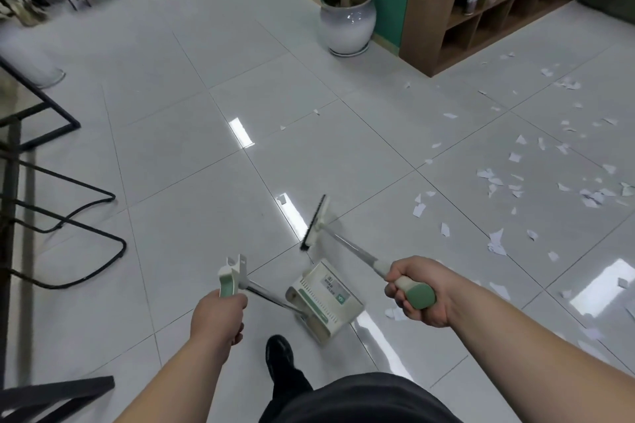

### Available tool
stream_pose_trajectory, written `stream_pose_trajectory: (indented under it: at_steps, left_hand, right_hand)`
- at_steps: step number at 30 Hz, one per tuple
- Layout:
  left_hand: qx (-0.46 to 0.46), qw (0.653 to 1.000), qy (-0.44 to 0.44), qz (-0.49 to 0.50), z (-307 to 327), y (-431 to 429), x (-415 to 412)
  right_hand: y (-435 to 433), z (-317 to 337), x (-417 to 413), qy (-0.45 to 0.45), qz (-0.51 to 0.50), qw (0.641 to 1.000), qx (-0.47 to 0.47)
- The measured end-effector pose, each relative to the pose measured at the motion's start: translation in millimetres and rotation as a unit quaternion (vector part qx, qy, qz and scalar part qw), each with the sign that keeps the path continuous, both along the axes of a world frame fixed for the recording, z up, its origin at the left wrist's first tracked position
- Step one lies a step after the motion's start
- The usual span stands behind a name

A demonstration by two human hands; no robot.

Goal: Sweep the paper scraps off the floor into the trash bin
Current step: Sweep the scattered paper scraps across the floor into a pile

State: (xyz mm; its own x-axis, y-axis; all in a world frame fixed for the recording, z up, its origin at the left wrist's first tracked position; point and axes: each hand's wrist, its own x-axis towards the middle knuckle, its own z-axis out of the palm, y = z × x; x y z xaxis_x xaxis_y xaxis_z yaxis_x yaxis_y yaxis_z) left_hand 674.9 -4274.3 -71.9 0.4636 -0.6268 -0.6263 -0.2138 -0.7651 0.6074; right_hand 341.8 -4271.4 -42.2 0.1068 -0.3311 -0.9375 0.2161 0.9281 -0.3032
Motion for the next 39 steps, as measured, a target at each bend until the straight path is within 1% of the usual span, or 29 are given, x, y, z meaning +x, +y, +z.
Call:
stream_pose_trajectory:
  at_steps: [3, 5, 8, 12, 18, 24, 28, 33, 39]
  left_hand:
    - [0.002, 1.000, 0.008, -0.005, -2.7, -27.2, 21.4]
    - [0.002, 1.000, 0.008, -0.026, -6.6, -49.7, 35.6]
    - [0.009, 0.996, 0.007, -0.084, -12.1, -90.2, 49.1]
    - [0.019, 0.984, -0.004, -0.179, -21.3, -141.8, 52.6]
    - [0.025, 0.959, -0.012, -0.283, -37.9, -190.5, 54.3]
    - [0.031, 0.937, -0.013, -0.349, -49.7, -215.6, 56.8]
    - [0.031, 0.931, -0.007, -0.365, -51.9, -227.2, 63.3]
    - [0.039, 0.933, 0.008, -0.359, -53.8, -235.0, 77.5]
    - [0.048, 0.941, 0.024, -0.335, -55.5, -237.8, 96.3]
  right_hand:
    - [-34.8, -0.8, 28.7, 0.000, 0.031, 0.999, -0.010]
    - [-53.2, -2.6, 49.2, 0.012, 0.045, 0.999, -0.012]
    - [-72.1, -3.9, 78.9, 0.042, 0.042, 0.998, -0.015]
    - [-85.8, -9.2, 103.8, 0.116, 0.024, 0.993, -0.013]
    - [-60.3, -19.6, 93.6, 0.219, -0.052, 0.973, 0.039]
    - [-11.9, -36.8, 76.1, 0.294, -0.128, 0.940, 0.113]
    - [11.2, -45.6, 74.3, 0.306, -0.162, 0.925, 0.155]
    - [19.4, -46.5, 91.5, 0.283, -0.201, 0.917, 0.194]
    - [-22.3, -40.4, 132.1, 0.215, -0.251, 0.928, 0.173]
